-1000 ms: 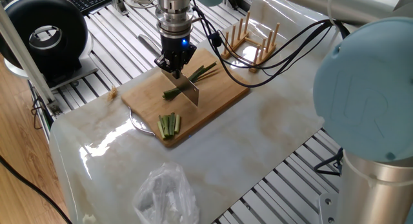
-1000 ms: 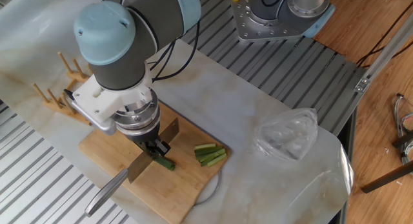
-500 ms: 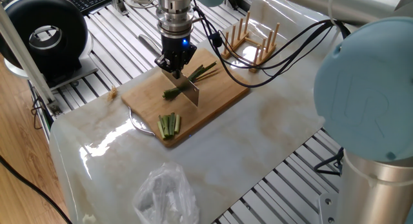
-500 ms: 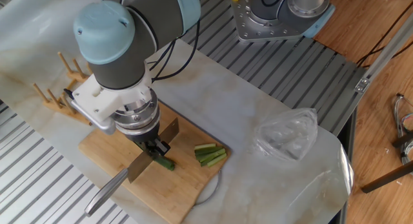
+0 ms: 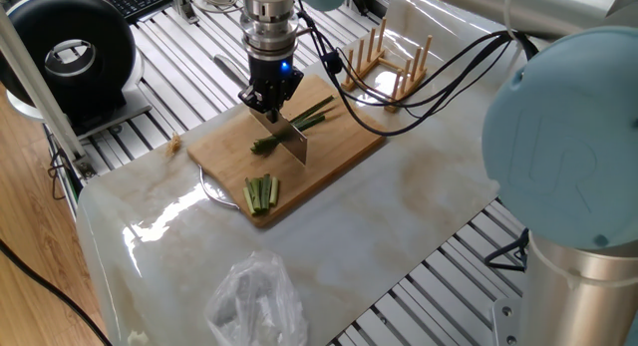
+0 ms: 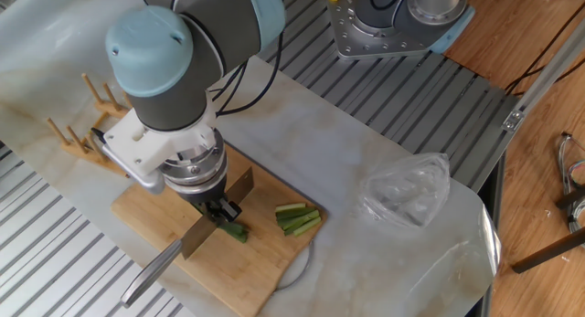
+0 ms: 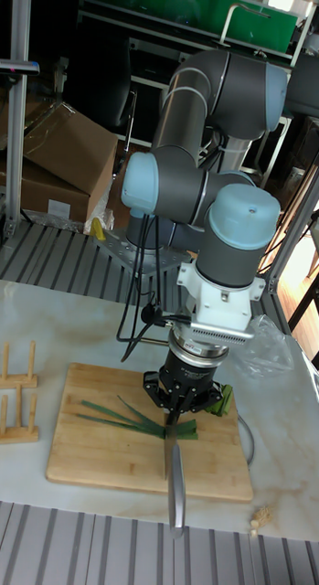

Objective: Chop the green garlic

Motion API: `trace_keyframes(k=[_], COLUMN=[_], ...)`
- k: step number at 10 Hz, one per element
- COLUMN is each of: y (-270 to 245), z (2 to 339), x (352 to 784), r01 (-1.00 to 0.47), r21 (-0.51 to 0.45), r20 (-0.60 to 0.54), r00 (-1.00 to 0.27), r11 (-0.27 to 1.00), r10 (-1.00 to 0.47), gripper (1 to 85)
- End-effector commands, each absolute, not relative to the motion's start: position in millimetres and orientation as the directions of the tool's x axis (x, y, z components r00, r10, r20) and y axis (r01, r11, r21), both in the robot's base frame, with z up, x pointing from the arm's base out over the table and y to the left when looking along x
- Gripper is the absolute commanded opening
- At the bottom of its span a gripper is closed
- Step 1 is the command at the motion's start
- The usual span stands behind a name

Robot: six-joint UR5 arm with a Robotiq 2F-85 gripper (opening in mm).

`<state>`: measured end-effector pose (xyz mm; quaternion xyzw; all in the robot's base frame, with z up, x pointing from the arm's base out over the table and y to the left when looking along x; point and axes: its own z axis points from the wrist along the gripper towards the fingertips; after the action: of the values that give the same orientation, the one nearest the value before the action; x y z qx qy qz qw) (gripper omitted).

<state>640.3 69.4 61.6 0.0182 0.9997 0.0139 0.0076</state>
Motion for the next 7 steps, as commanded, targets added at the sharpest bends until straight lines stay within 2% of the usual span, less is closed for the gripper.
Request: trace_keyframes(k=[1,3,7], y=[75,79,81], z=[65,68,50], x=[641,641,645], r01=[0.056,0.061,0.069], r21=[0.023,0.029,0.025], r20=[-0.002,0.0,-0.031], r00=[-0.998,-0.998,-0.997], r11=[0.998,0.998,0.997], r10=[0.056,0.061,0.07], gripper=[1.3,1.3,1.3])
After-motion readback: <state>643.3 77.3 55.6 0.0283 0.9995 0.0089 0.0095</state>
